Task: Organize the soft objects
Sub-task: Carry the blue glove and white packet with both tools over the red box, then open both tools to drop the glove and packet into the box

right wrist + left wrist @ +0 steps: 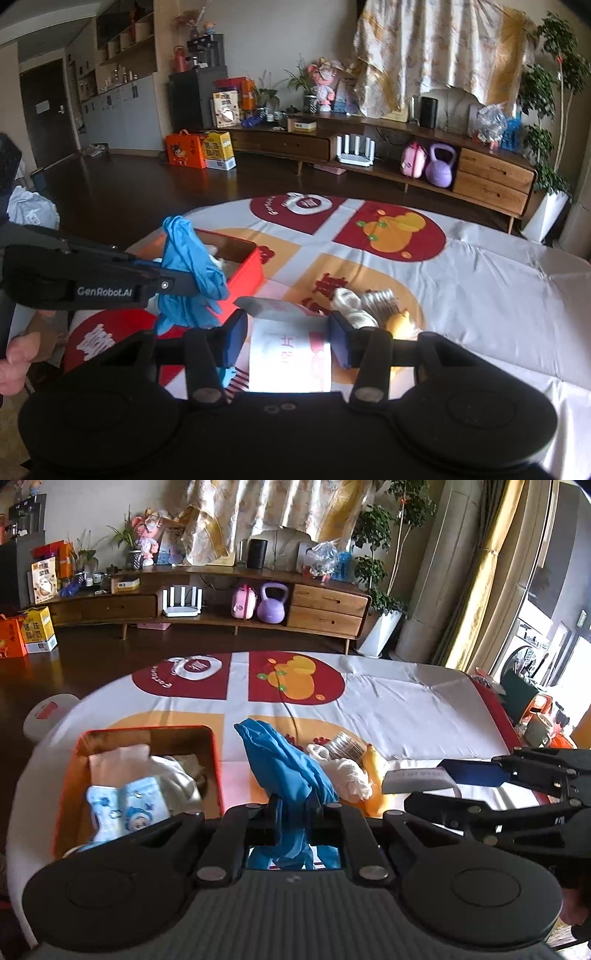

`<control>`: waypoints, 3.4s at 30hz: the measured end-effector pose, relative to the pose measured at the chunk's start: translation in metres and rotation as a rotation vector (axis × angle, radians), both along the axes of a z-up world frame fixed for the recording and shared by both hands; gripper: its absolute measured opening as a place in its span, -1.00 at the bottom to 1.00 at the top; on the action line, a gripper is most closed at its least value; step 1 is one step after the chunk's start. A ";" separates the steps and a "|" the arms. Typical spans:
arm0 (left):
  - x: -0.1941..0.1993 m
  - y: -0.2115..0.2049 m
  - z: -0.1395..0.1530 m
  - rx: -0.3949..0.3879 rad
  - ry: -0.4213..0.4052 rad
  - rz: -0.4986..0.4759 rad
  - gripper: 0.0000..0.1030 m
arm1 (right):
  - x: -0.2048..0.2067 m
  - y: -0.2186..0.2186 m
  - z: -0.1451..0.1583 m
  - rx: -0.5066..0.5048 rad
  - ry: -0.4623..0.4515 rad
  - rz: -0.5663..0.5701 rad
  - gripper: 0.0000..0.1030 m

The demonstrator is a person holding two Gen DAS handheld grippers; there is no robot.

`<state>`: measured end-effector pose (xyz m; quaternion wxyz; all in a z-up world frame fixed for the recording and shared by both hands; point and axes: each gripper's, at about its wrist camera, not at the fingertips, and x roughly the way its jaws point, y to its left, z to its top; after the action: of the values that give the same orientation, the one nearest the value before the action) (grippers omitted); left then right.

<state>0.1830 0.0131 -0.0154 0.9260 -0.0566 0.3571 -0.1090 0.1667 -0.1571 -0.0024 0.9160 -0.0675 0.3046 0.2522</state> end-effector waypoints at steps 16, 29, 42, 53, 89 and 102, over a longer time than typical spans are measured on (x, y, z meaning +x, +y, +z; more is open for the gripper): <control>-0.005 0.068 0.031 0.066 -0.044 0.113 -0.79 | 0.002 0.058 0.016 -0.021 -0.045 0.078 -0.09; 0.016 0.123 0.013 0.143 0.009 0.196 -0.79 | 0.025 0.109 -0.002 -0.060 -0.029 0.114 -0.08; 0.062 0.142 -0.035 0.193 0.125 0.174 -0.79 | 0.053 0.157 -0.039 -0.114 0.017 0.155 -0.08; 0.095 0.143 -0.067 0.174 0.177 0.146 -0.79 | 0.072 0.184 -0.072 -0.160 0.051 0.188 -0.09; 0.104 0.145 -0.090 0.100 0.222 0.149 -0.37 | 0.071 0.170 -0.080 -0.115 0.101 0.178 0.25; 0.080 0.137 -0.060 0.092 0.152 0.161 0.22 | 0.053 0.146 -0.056 -0.045 0.089 0.155 0.39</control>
<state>0.2626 0.1501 -0.0753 0.9036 -0.0507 0.4252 -0.0130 0.2201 -0.0114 -0.0582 0.8776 -0.1003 0.3444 0.3180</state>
